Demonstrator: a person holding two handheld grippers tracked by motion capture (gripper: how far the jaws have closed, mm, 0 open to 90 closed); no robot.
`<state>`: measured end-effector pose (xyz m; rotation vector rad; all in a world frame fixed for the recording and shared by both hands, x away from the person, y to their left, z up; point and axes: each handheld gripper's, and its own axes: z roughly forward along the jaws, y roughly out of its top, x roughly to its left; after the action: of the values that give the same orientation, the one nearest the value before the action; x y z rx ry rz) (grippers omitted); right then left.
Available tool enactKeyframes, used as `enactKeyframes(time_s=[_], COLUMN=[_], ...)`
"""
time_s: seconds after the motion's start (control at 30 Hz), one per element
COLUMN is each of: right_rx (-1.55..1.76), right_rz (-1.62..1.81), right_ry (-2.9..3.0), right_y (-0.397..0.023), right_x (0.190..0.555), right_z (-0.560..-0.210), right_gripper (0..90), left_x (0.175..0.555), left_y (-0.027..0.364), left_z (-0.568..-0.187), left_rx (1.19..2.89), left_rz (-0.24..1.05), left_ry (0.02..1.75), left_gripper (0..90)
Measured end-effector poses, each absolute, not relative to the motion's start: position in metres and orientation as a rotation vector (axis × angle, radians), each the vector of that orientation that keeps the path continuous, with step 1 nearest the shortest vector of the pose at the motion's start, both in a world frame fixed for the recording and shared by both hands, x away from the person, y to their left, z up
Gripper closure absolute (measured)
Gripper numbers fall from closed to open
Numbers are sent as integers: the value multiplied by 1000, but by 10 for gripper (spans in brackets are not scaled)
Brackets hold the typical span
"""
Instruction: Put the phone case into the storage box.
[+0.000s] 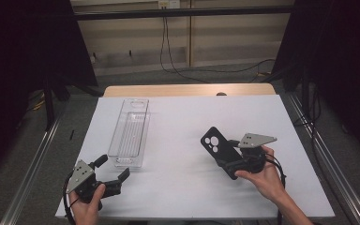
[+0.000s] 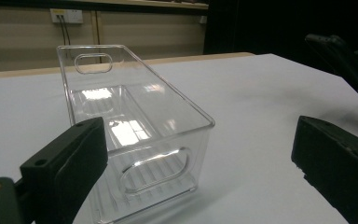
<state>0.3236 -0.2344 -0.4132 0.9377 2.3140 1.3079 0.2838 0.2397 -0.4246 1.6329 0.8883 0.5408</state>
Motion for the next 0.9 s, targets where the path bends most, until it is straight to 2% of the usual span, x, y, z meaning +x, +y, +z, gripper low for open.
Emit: enactKeyframes(time_s=[0.47, 0.9], right_rx=[959, 888], right_rz=[1434, 1548], right_ry=[2182, 2159], right_y=[-247, -240], right_x=[321, 310], right_z=[-417, -419], right_gripper=[144, 144], left_x=[283, 284], left_y=[240, 241], left_z=[-424, -424], left_rx=[1632, 1634], left_rz=[540, 540], left_ry=[886, 888], left_gripper=[32, 29])
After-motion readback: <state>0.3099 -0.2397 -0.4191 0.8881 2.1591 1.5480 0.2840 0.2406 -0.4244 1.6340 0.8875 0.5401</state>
